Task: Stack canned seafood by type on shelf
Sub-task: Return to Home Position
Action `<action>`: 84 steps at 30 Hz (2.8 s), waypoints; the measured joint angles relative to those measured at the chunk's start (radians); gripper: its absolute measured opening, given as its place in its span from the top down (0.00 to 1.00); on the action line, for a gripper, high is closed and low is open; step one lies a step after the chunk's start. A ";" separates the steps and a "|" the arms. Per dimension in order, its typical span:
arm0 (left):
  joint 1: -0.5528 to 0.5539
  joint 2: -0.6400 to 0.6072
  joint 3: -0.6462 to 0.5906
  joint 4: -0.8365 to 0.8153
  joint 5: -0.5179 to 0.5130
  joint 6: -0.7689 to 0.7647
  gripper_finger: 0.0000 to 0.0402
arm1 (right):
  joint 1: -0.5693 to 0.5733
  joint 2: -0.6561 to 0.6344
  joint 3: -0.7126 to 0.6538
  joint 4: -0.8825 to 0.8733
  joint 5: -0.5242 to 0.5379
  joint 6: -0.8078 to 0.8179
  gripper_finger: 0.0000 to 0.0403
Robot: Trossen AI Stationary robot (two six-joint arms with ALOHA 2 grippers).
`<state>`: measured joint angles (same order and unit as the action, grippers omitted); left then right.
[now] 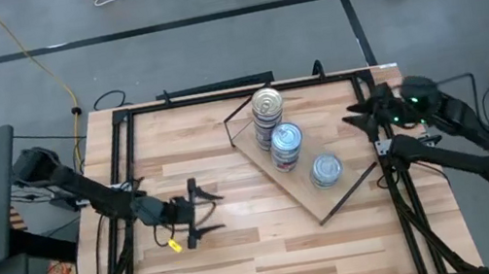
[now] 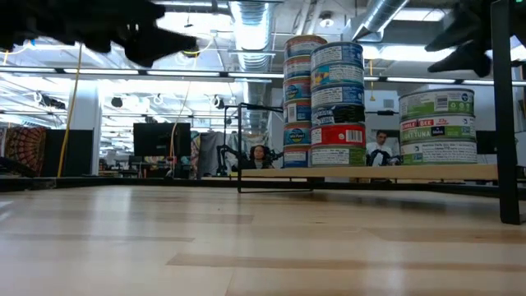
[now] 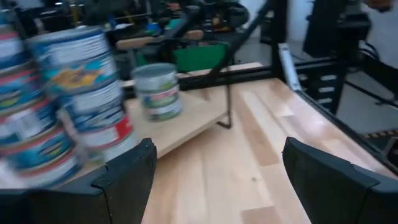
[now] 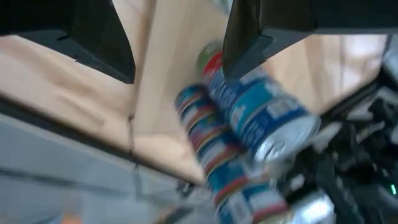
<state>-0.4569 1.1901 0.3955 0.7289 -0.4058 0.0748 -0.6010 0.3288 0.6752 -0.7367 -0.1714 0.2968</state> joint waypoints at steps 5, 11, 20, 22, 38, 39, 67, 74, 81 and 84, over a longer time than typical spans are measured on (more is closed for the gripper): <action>0.030 -0.070 -0.130 0.140 0.009 0.005 0.17 | 0.005 -0.200 -0.101 0.058 0.121 0.058 0.34; 0.090 -0.210 -0.269 0.239 0.013 -0.052 0.23 | 0.005 -0.325 -0.220 0.237 0.193 0.144 0.34; 0.117 -0.384 -0.238 -0.086 -0.019 -0.116 0.40 | 0.005 -0.271 -0.312 0.594 0.286 0.095 0.34; 0.118 -0.422 -0.246 -0.140 -0.024 -0.123 0.43 | 0.006 -0.278 -0.344 0.662 0.305 0.062 0.34; 0.129 -0.619 -0.255 -0.271 0.046 -0.084 0.53 | 0.005 -0.282 -0.665 1.125 0.308 -0.066 0.34; 0.129 -0.619 -0.255 -0.277 0.036 -0.072 0.53 | 0.003 -0.283 -0.665 1.129 0.308 -0.072 0.34; 0.128 -0.755 -0.255 -0.683 0.171 -0.080 0.53 | 0.004 -0.284 -0.666 0.939 0.305 0.069 0.34; 0.128 -0.752 -0.255 -0.811 0.172 -0.351 0.53 | 0.004 -0.284 -0.666 0.842 0.305 0.069 0.34; 0.128 -0.752 -0.255 -0.946 0.171 -0.421 0.53 | 0.004 -0.283 -0.666 0.780 0.300 0.070 0.34; 0.128 -0.774 -0.253 -1.013 0.171 -0.398 0.53 | 0.004 -0.283 -0.666 0.781 0.300 0.070 0.34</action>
<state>-0.3286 0.4164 0.1424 -0.2840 -0.2343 -0.3232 -0.5972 0.0457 0.0090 0.0441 0.1284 0.3665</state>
